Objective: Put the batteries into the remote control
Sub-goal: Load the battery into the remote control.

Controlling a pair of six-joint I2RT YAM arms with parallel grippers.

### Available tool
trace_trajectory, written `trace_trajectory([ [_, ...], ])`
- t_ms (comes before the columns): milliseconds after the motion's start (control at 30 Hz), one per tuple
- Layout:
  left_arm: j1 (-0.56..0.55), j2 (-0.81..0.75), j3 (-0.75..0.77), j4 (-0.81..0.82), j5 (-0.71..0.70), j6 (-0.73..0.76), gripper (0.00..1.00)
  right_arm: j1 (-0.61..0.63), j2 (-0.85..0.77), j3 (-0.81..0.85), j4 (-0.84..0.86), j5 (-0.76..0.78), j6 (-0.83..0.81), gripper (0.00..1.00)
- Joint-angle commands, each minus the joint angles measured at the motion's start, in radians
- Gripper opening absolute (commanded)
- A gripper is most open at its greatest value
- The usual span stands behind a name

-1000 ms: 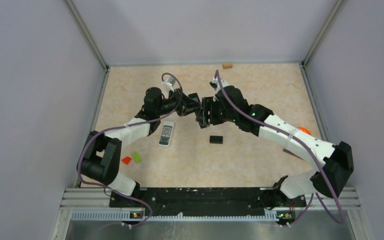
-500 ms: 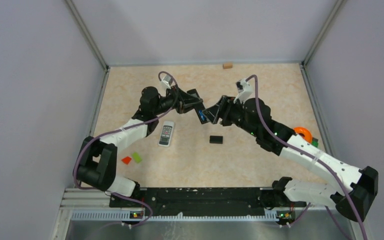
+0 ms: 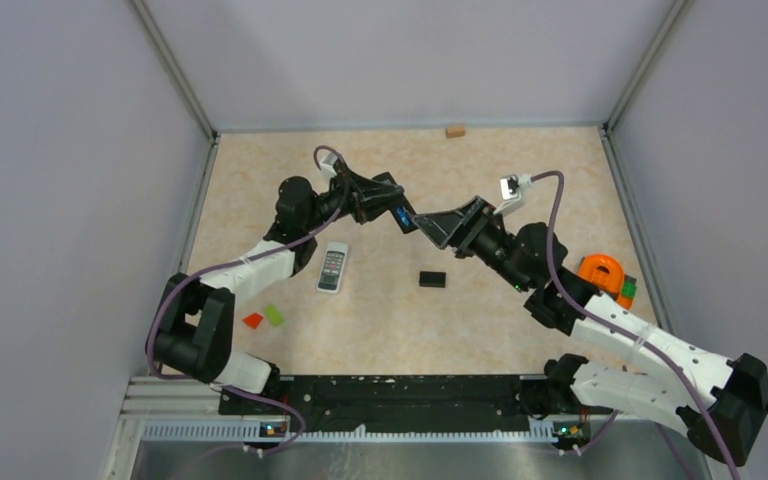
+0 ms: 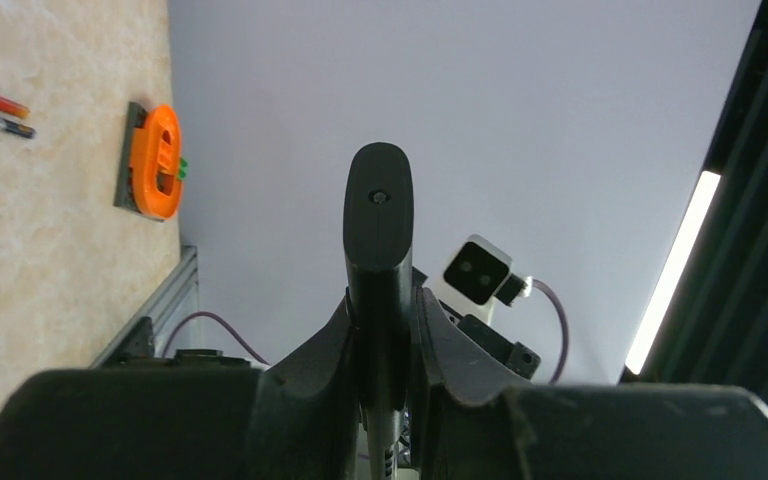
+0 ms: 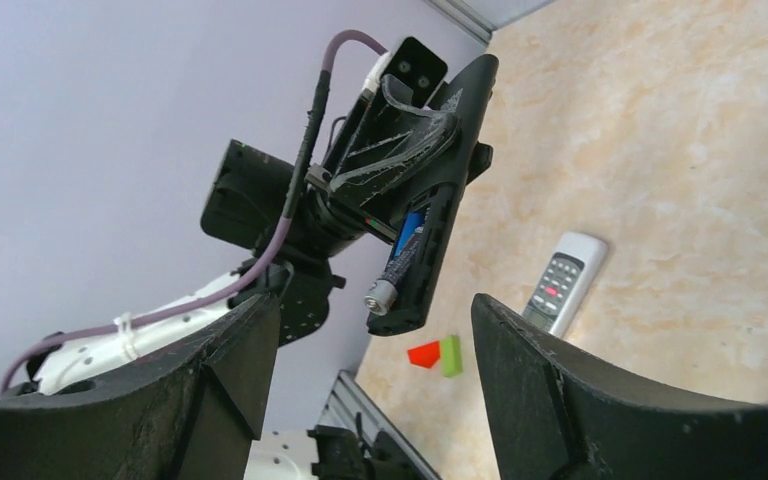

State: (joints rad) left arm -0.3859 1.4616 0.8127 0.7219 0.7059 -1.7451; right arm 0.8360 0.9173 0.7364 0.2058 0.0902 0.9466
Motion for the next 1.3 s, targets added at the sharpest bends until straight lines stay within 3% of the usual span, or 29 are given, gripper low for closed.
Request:
trace_trajectory([
  [0,-0.002,-0.006,-0.012,0.165,-0.003,-0.132,0.0,0.014,-0.02,-0.025,0.139,0.011,0.068,0.71],
  [100,-0.002,-0.008,-0.024,0.184,-0.005,-0.149,0.0,0.014,-0.016,-0.037,0.162,0.011,0.083,0.67],
  [400,-0.003,-0.019,-0.031,0.182,-0.007,-0.136,0.0,0.014,0.019,-0.043,0.228,0.007,0.067,0.41],
  [900,-0.004,-0.009,-0.035,0.212,0.0,-0.143,0.0,0.014,0.074,-0.018,0.198,0.003,0.054,0.28],
  [1000,-0.003,-0.01,-0.037,0.214,-0.002,-0.141,0.0,0.014,0.074,-0.011,0.176,0.01,0.049,0.31],
  [1167,-0.004,-0.012,-0.043,0.215,-0.003,-0.136,0.0,0.014,0.051,-0.016,0.162,0.023,0.051,0.61],
  [1267,-0.003,-0.013,-0.047,0.215,-0.003,-0.137,0.0,0.014,0.037,-0.036,0.187,0.016,0.055,0.7],
])
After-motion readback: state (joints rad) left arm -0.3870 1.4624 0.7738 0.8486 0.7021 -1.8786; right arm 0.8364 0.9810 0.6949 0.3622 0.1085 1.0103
